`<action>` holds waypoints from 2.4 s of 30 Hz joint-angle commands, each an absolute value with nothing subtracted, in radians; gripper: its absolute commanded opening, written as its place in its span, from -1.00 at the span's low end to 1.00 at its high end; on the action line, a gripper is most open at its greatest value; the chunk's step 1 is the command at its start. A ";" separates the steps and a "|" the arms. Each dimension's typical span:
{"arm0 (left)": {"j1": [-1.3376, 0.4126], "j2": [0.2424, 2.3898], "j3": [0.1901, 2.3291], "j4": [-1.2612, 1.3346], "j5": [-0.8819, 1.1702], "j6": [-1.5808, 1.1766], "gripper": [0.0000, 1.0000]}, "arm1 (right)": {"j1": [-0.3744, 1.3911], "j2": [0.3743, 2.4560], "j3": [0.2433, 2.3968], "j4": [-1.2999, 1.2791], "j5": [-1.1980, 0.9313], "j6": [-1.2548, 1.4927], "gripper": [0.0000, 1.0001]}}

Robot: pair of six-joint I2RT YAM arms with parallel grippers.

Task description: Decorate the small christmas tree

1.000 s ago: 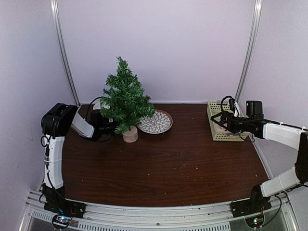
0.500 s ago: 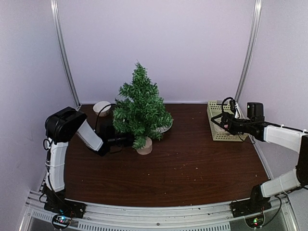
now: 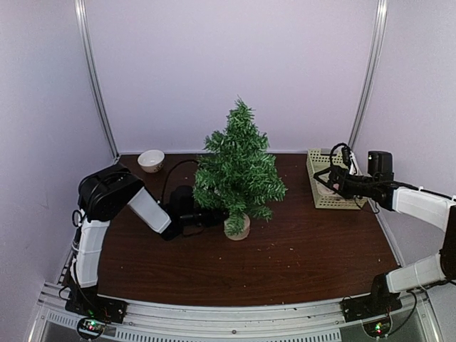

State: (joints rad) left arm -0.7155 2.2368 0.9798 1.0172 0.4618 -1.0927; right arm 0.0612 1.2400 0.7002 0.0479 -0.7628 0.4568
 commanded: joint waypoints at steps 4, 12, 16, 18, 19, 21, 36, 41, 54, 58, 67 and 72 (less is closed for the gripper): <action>-0.658 2.181 0.888 0.940 0.440 -1.081 0.08 | 0.061 1.175 0.754 -0.061 -0.672 0.392 0.99; -0.583 2.053 0.854 0.821 0.457 -1.016 0.46 | 0.038 1.166 0.915 -0.257 -0.500 0.286 0.99; -0.518 1.966 0.781 0.774 0.416 -1.015 0.61 | 0.014 1.210 1.001 -0.341 -0.362 0.269 0.99; -0.475 1.908 0.745 0.735 0.393 -0.999 0.65 | -0.025 1.247 1.048 -0.375 -0.302 0.277 0.97; -0.462 1.876 0.735 0.701 0.378 -0.976 0.65 | -0.028 1.272 1.079 -0.394 -0.267 0.280 0.94; -0.453 1.801 0.737 0.581 0.323 -0.905 0.65 | -0.031 1.331 1.143 -0.433 -0.201 0.283 0.81; -0.453 1.390 0.796 0.079 -0.032 -0.602 0.68 | -0.028 1.786 1.439 -0.496 -0.005 0.356 0.29; -0.453 1.341 0.776 0.059 -0.049 -0.594 0.69 | -0.027 1.918 1.476 -0.461 0.024 0.385 0.20; -0.454 1.361 0.720 0.098 -0.042 -0.615 0.69 | -0.011 2.139 1.639 -0.406 0.094 0.405 0.10; -0.453 1.381 0.733 0.097 -0.050 -0.610 0.69 | -0.013 2.188 1.708 -0.440 0.107 0.409 0.01; -0.454 1.389 0.762 0.078 -0.067 -0.597 0.69 | -0.013 2.242 1.778 -0.503 0.089 0.437 -0.07; -0.453 1.393 0.765 0.076 -0.067 -0.603 0.69 | -0.012 2.262 1.811 -0.536 0.094 0.437 -0.21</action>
State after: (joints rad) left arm -0.4515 1.3834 0.7315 0.0559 -0.0498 -0.6113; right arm -0.0174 2.2311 1.7561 -0.4892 0.0757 0.4252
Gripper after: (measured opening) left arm 0.845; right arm 0.400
